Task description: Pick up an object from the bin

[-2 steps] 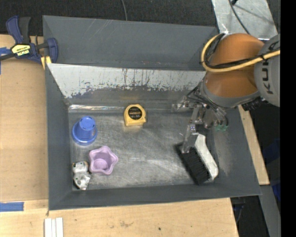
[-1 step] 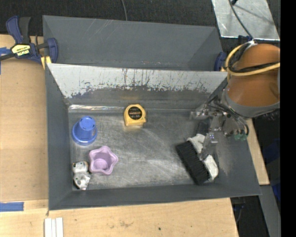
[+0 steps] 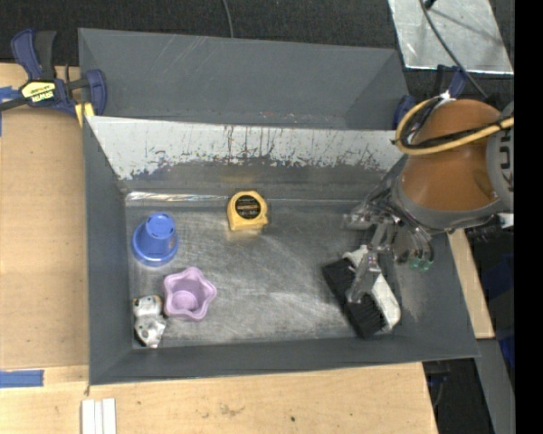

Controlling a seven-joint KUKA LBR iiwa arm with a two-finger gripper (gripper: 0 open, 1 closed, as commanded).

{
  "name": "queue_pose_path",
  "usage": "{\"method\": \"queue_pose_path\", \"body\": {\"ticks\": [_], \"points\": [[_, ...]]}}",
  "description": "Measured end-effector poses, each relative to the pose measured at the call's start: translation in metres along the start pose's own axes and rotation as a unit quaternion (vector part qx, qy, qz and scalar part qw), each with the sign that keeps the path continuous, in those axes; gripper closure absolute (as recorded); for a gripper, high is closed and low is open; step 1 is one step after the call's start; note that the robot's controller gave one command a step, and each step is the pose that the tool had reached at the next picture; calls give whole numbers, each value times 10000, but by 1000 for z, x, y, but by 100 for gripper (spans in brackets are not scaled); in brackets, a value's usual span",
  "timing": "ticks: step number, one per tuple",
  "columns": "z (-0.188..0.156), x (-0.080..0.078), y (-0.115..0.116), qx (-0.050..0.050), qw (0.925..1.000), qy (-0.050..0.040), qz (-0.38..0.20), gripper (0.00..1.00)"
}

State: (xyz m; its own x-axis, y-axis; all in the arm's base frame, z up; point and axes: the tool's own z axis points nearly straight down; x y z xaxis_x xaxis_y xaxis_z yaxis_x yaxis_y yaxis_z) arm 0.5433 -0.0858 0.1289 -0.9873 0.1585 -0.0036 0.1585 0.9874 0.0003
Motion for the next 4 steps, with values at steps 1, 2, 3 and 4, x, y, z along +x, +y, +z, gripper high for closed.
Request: {"method": "queue_pose_path", "body": {"ticks": [1,2,3,4], "points": [[58,18,-14,1,9975,-4,-709,0],[55,32,-16,-8,9953,-108,964,100],[55,32,-16,-8,9953,-108,963,100],[54,32,-16,-8,9953,-101,960,100]]}}
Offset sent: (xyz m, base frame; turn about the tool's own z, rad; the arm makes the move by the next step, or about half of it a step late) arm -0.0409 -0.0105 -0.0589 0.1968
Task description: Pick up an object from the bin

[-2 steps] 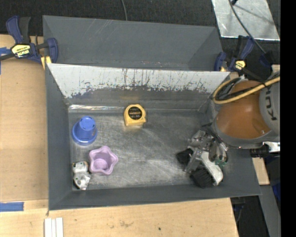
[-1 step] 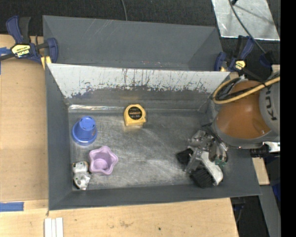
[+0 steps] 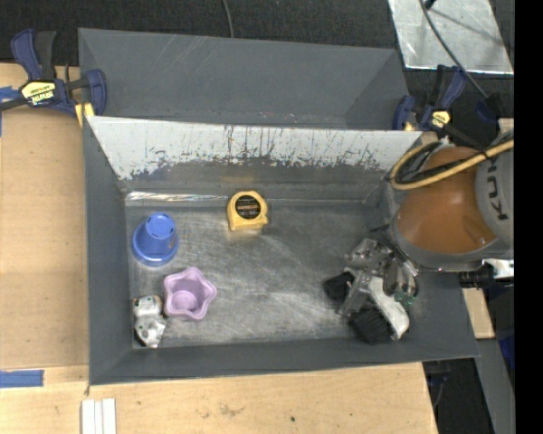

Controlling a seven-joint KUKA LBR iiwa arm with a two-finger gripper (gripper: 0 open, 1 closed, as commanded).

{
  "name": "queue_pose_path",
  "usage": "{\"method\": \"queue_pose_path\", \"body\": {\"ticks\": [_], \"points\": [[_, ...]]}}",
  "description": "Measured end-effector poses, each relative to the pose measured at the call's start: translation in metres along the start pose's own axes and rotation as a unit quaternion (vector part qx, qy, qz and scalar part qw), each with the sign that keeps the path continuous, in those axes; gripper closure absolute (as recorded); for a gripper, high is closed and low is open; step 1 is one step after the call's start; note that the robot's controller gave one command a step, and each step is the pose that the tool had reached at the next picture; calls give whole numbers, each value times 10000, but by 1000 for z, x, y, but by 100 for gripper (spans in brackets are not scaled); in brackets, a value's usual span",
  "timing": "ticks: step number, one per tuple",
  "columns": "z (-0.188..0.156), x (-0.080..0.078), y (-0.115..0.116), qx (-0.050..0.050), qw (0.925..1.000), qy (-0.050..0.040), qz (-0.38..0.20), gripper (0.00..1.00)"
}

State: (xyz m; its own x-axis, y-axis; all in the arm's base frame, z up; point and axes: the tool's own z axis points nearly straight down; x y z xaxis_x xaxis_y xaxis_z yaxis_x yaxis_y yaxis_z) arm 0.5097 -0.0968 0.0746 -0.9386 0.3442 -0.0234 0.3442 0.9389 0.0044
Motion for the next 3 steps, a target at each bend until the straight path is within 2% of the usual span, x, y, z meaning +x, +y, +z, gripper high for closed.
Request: {"method": "queue_pose_path", "body": {"ticks": [1,2,3], "points": [[-7,2,0,11,10000,62,-4,100],[-28,4,-1,20,9999,118,-1,100],[-50,4,-1,24,9999,134,-1,100]]}}
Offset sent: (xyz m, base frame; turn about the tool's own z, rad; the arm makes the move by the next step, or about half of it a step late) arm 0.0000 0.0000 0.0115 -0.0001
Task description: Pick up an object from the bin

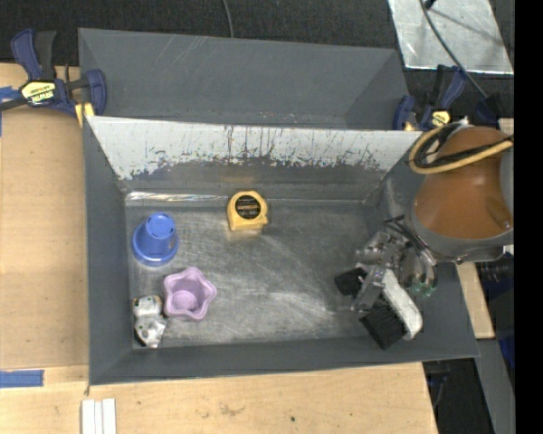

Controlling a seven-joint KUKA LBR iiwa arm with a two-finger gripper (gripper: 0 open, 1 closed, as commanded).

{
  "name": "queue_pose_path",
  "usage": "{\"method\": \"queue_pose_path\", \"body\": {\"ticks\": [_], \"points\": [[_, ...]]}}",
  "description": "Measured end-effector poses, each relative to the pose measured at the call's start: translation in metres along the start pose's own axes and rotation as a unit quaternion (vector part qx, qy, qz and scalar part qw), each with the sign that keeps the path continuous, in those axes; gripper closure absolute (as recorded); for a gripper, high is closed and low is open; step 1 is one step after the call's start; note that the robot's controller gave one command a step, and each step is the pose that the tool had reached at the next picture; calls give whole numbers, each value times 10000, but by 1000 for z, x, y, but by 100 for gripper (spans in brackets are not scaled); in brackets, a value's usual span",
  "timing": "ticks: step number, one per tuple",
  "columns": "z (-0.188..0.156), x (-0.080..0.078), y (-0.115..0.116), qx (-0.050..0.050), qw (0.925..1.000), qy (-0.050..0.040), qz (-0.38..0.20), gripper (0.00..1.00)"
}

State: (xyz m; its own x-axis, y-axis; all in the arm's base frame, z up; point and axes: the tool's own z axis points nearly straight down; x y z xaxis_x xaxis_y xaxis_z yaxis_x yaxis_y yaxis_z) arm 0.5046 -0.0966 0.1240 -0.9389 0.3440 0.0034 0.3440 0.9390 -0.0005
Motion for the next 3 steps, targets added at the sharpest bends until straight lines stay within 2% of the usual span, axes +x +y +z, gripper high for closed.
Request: {"method": "queue_pose_path", "body": {"ticks": [2,3], "points": [[-37,-2,0,-7,10000,-45,-2,100],[-45,-2,0,-6,10000,-38,-5,100]]}}
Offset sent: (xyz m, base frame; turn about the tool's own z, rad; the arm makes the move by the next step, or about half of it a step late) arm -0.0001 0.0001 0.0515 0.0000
